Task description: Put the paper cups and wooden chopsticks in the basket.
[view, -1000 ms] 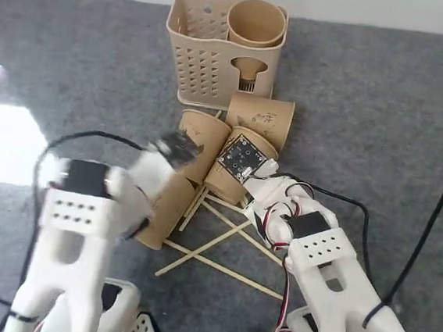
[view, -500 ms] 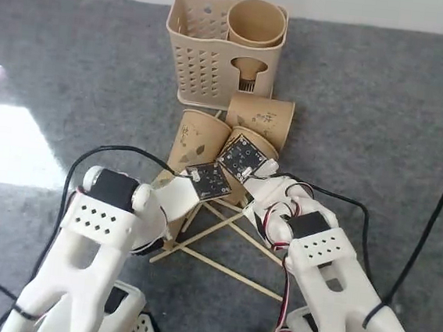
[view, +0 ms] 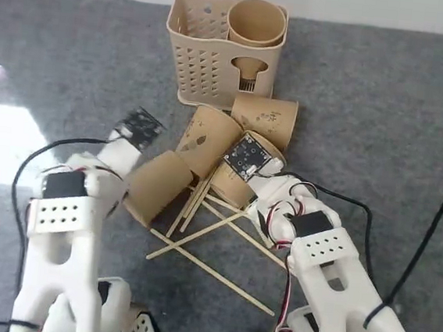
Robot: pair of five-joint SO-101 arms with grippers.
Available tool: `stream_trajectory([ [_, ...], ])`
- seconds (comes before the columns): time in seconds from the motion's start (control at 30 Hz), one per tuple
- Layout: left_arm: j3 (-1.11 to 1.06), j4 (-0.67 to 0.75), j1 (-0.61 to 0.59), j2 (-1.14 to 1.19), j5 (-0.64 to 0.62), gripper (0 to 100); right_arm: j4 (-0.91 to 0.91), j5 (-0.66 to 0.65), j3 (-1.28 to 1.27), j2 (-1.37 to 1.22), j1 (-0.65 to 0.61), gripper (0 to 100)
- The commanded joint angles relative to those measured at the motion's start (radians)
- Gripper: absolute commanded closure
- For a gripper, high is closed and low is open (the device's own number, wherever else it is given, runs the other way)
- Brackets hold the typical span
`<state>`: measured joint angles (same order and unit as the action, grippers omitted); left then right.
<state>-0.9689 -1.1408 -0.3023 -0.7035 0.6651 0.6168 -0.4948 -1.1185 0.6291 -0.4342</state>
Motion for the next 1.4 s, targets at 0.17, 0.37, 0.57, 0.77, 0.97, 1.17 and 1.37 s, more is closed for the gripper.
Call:
stream_trajectory([
  [0.17, 0.242, 0.044, -0.12, -0.023, -0.334, 99, -0.088, 0.008, 0.0, -0.001, 0.004, 99.0],
  [0.37, 0.501, -0.353, -0.1, -0.021, -0.477, 96, -0.088, 0.009, -0.002, -0.001, 0.004, 99.0],
  [0.57, 0.512, -0.615, -0.012, -0.018, -0.589, 76, -0.088, 0.006, -0.002, -0.001, 0.004, 99.0],
  [0.77, 0.418, -0.594, 0.028, -0.014, -0.601, 71, -0.088, 0.005, -0.002, -0.001, 0.007, 99.0],
  [0.97, 0.295, -0.489, 0.098, -0.014, -0.66, 71, -0.085, 0.005, -0.002, -0.001, 0.007, 99.0],
  [1.17, 0.154, -0.354, 0.124, -0.014, -0.671, 71, -0.085, -0.003, -0.002, -0.001, 0.007, 99.0],
  [1.37, 0.03, -0.163, 0.124, -0.014, -0.779, 71, -0.084, -0.029, -0.005, -0.001, 0.007, 99.0],
])
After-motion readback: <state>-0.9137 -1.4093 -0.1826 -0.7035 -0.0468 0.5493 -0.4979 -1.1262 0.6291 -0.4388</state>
